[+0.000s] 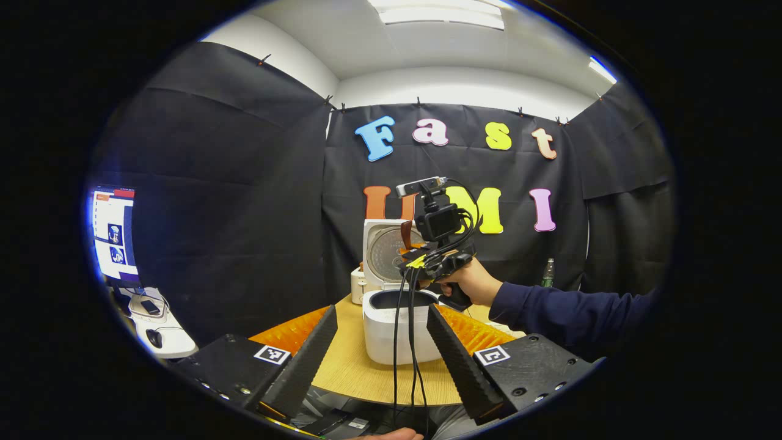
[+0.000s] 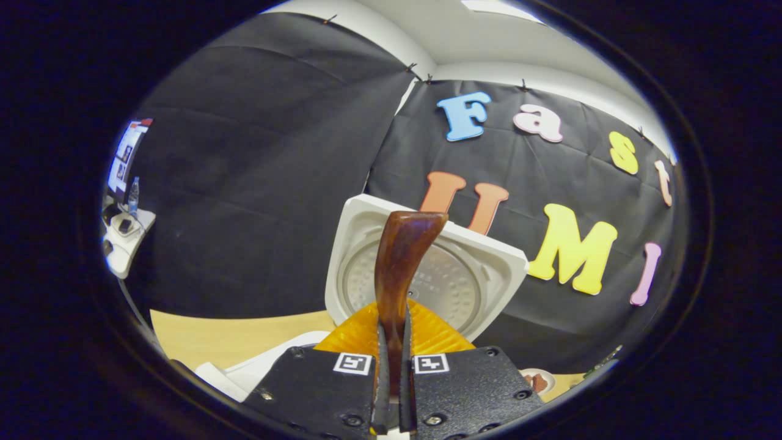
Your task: Close the left gripper, press the button to open the rice cooker; take a wooden spoon from the chopstick holder with the right hand, scoop a spoonful of rice and pour it into the rice cooker, then put the wooden spoon back into the chopstick holder.
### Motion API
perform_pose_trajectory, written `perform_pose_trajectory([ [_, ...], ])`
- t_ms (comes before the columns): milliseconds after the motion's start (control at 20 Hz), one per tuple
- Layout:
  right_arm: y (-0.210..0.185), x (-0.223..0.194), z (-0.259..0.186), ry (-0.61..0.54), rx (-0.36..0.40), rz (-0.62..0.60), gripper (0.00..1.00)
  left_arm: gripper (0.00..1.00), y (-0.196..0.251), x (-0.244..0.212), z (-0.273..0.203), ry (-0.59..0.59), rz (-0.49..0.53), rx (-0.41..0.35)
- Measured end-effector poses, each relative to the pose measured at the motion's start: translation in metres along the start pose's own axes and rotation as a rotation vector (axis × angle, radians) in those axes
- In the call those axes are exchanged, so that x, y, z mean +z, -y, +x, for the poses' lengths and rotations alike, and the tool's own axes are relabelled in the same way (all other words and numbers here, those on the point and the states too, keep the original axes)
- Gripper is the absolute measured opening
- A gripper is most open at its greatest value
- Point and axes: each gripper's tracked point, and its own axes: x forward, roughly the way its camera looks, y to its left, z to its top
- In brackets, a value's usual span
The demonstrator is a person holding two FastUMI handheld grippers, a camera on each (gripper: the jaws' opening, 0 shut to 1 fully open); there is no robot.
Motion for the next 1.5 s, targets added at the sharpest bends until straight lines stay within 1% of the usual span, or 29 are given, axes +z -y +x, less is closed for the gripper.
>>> perform_pose_trajectory([
  [200, 0.039, 0.03, -0.033, 0.108, -0.076, 0.112, 0.13, 0.94, 0.012, 0.004, -0.009, 0.01, -0.004, -0.018],
  [350, 0.083, 0.045, -0.063, 0.167, -0.142, 0.241, 0.13, 0.94, 0.02, 0.007, -0.011, 0.019, 0.003, -0.035],
  [550, 0.14, 0.038, -0.101, 0.164, -0.173, 0.415, 0.14, 0.94, 0.034, 0.011, -0.012, 0.024, 0.01, -0.053],
  [700, 0.194, 0.016, -0.132, 0.139, -0.22, 0.523, 0.14, 0.94, 0.045, 0.012, -0.008, 0.029, 0.011, -0.066],
  [900, 0.273, -0.026, -0.18, 0.113, -0.31, 0.608, 0.14, 0.94, 0.053, 0.007, 0.0, 0.019, 0.014, -0.063],
  [1000, 0.31, -0.049, -0.202, 0.103, -0.346, 0.644, 0.14, 0.94, 0.054, 0.005, 0.003, 0.012, 0.021, -0.062],
  [1200, 0.372, -0.094, -0.242, 0.076, -0.426, 0.679, 0.14, 0.94, 0.077, 0.008, 0.027, 0.007, 0.026, -0.062],
  [1350, 0.403, -0.124, -0.265, 0.049, -0.475, 0.68, 0.14, 0.94, 0.093, 0.009, 0.049, 0.004, 0.025, -0.073],
  [1500, 0.415, -0.154, -0.279, 0.014, -0.494, 0.706, 0.15, 0.94, 0.107, 0.01, 0.064, 0.007, 0.037, -0.083],
])
